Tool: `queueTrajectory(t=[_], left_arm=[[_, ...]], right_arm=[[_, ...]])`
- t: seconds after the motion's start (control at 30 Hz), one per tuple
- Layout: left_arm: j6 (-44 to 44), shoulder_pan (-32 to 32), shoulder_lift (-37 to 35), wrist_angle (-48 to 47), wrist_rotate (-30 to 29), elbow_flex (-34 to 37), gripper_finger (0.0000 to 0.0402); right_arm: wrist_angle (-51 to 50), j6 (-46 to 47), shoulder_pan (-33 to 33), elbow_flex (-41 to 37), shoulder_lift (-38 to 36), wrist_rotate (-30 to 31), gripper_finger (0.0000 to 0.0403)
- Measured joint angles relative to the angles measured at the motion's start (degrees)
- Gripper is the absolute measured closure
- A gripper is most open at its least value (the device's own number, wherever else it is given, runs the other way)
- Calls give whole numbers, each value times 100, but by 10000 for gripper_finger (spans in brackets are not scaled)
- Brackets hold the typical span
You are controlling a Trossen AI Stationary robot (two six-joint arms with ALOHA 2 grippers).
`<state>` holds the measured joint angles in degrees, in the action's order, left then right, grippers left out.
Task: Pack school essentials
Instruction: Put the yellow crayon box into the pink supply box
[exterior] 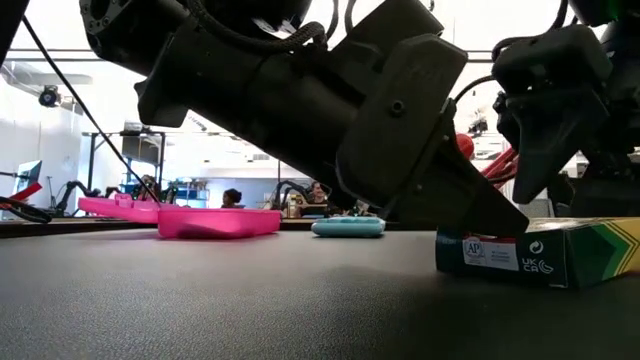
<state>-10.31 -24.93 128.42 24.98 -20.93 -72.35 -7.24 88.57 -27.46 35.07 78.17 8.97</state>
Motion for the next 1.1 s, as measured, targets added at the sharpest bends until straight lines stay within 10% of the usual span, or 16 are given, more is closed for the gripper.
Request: queueTrajectory(t=[1.1], left_arm=[[0, -4, 0, 5, -208, 236, 238]], right_arm=[[1435, -70, 0, -632, 23, -190, 101]])
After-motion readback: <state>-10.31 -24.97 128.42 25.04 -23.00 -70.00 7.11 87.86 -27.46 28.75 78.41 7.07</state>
